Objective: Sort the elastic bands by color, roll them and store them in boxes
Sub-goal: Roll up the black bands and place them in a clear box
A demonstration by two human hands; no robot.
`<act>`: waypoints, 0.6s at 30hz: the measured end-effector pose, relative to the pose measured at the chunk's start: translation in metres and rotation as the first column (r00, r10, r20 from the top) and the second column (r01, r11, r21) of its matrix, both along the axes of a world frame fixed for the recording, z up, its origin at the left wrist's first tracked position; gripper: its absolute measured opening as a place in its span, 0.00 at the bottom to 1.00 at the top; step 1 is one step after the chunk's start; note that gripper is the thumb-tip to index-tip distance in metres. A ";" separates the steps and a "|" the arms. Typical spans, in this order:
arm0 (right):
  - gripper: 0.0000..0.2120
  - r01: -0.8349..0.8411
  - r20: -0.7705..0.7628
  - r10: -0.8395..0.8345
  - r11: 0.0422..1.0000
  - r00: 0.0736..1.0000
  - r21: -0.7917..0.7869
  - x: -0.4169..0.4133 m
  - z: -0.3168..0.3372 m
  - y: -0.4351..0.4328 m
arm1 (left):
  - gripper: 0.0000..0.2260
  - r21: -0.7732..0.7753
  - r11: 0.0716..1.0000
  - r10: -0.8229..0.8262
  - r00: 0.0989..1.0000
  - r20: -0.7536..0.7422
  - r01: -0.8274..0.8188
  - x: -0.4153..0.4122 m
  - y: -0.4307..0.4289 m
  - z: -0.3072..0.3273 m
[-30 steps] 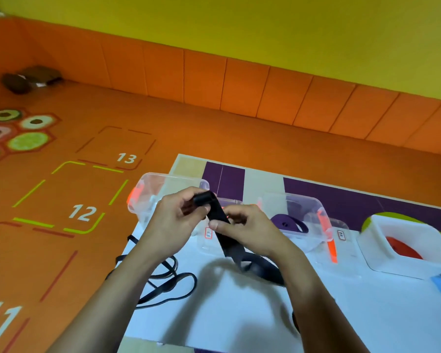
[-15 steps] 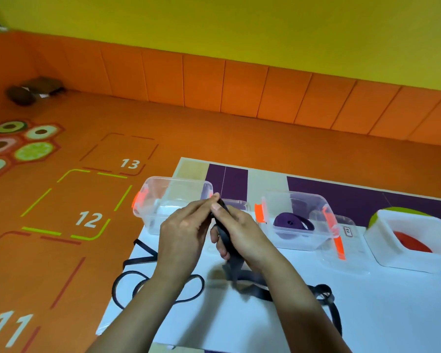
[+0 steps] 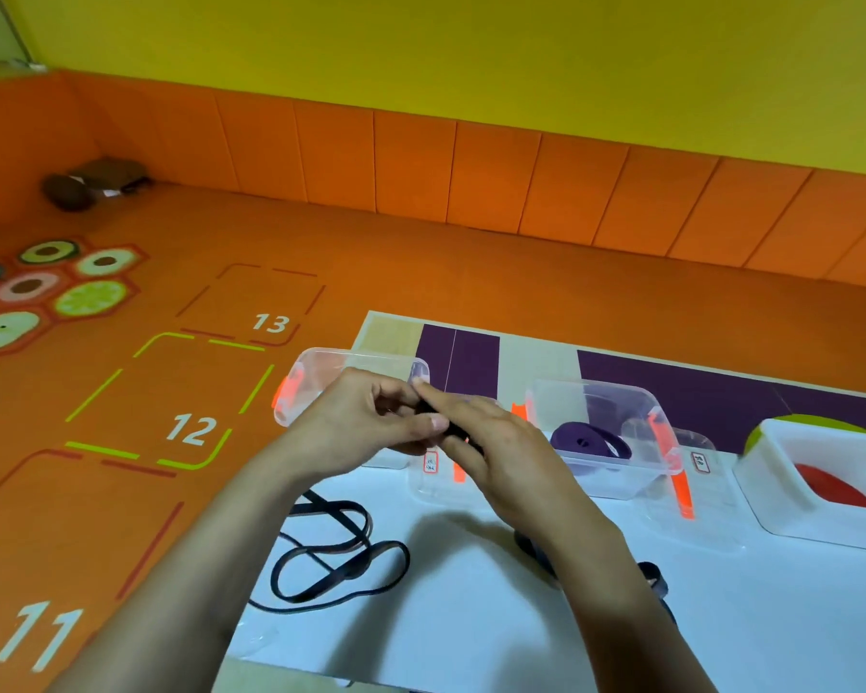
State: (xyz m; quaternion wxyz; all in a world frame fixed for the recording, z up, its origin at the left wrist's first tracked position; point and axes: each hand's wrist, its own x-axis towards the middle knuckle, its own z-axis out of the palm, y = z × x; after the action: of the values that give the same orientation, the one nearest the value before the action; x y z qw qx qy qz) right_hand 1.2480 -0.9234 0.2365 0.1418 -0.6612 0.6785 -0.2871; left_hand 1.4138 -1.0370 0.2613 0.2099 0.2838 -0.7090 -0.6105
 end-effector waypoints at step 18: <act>0.32 0.030 0.145 -0.032 0.999 0.989 0.013 -0.004 -0.012 -0.007 | 0.16 0.307 0.944 0.170 0.975 -0.141 -0.120 -0.011 0.023 -0.028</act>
State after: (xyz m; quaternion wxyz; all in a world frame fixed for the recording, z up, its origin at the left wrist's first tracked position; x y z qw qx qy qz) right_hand 1.2436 -0.9306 0.2245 0.1897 -0.6271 0.6782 -0.3328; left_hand 1.4032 -1.0144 0.2333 0.2678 0.3119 -0.5665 -0.7142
